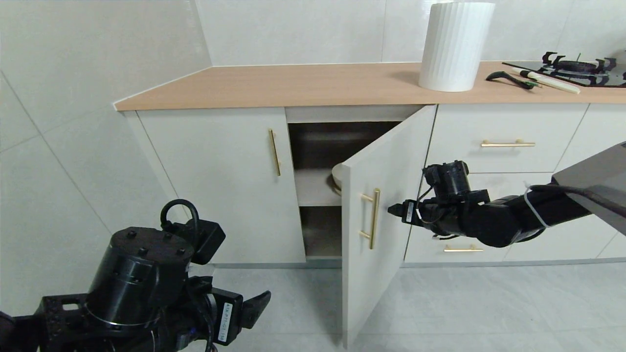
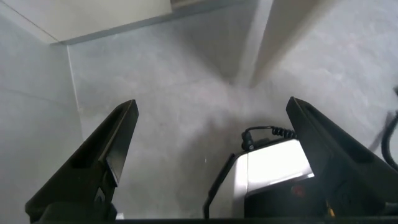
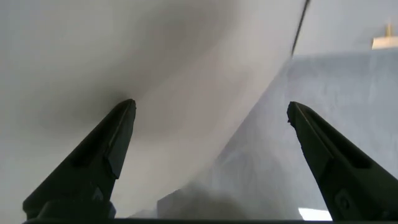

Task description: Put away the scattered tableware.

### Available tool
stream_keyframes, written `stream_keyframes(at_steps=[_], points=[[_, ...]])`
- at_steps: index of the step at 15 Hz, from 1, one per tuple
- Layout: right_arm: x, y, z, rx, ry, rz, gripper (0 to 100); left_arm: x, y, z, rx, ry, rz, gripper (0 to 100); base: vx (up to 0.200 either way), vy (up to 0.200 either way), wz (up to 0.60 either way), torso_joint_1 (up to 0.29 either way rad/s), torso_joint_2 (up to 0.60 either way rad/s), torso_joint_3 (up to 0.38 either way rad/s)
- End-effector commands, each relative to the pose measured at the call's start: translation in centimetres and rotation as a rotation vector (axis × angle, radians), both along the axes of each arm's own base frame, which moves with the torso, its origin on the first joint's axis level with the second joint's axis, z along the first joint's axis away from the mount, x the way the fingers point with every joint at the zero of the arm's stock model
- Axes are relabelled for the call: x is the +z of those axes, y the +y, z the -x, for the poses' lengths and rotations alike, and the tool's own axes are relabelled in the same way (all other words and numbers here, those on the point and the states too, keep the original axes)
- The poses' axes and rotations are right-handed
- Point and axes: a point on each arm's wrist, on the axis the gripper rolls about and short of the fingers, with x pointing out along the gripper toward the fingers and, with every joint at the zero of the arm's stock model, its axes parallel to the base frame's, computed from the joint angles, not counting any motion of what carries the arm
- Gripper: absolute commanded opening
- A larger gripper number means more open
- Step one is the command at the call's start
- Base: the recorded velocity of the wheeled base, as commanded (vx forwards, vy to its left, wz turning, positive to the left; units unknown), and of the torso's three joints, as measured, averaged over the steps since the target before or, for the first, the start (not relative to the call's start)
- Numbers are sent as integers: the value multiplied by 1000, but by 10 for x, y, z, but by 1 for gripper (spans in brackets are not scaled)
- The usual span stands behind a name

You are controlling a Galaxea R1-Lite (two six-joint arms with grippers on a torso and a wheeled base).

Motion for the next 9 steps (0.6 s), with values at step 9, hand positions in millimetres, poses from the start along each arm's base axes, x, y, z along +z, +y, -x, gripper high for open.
stream_keyframes(at_steps=[9], points=[[-14, 28, -23, -112, -57, -211, 100, -1, -1, -1, 1, 3, 0, 100, 133, 0, 0, 3, 3, 0]])
